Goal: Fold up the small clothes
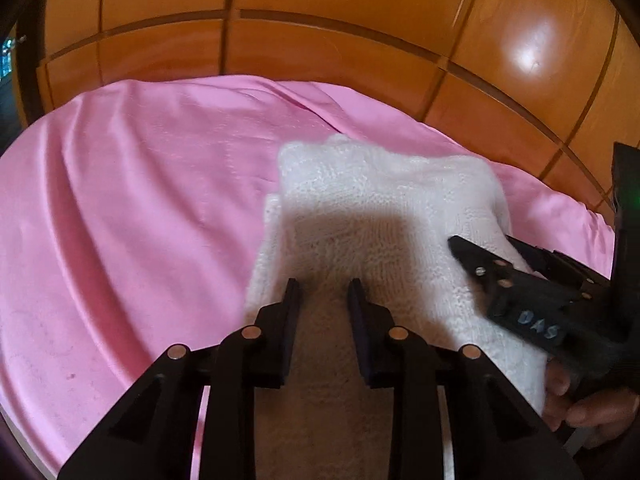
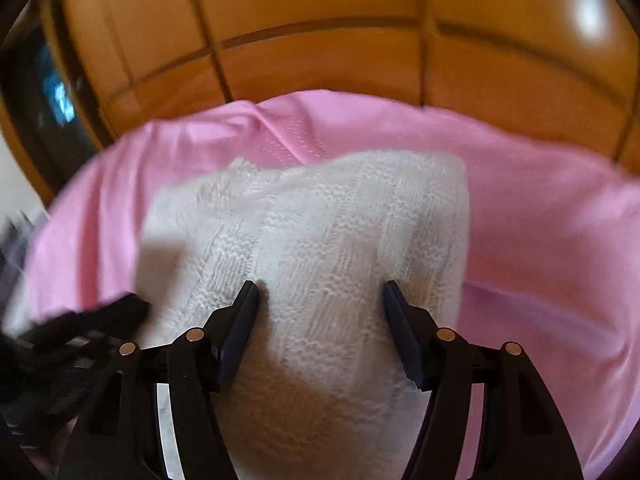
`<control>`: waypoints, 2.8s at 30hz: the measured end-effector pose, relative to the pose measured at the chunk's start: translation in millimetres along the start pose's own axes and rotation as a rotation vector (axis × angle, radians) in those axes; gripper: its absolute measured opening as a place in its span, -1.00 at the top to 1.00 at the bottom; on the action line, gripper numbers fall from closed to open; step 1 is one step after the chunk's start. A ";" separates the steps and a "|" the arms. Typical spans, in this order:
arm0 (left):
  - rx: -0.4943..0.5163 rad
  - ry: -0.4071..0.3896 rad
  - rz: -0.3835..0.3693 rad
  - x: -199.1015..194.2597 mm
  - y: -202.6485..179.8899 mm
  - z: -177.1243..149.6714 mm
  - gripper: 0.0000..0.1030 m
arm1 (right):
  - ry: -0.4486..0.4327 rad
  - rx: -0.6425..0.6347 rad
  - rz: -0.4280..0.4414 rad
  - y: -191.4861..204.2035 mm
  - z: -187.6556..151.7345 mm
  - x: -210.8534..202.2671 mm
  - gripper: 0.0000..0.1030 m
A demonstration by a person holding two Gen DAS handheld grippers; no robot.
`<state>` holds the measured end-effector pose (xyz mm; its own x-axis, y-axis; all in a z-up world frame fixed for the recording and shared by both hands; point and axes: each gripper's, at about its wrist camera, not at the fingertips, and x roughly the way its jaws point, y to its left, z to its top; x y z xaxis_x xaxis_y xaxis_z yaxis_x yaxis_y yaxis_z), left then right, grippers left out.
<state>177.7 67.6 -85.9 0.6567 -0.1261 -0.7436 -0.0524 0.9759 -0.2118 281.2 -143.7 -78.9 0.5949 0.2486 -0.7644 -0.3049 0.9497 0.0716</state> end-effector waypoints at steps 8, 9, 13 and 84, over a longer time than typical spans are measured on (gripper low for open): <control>0.010 -0.040 0.031 -12.1 0.9 -0.4 0.09 | -0.031 0.030 0.063 -15.2 -1.6 -5.5 -0.42; 0.012 -0.047 0.045 -11.1 0.8 1.0 0.02 | -0.035 0.034 0.075 -15.8 -2.9 -9.0 -0.54; 0.017 -0.043 0.051 -8.2 6.8 2.0 -0.07 | -0.043 0.071 0.133 -23.1 -1.8 -19.4 -0.75; 0.572 0.128 -0.302 78.8 -354.1 -9.0 0.38 | -0.140 0.519 -0.274 -249.4 -159.8 -220.2 -0.12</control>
<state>241.2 -289.5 -75.1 0.4834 -0.3946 -0.7815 0.5514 0.8306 -0.0783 107.4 -465.7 -30.9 0.7037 -0.0289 -0.7099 0.2550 0.9429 0.2144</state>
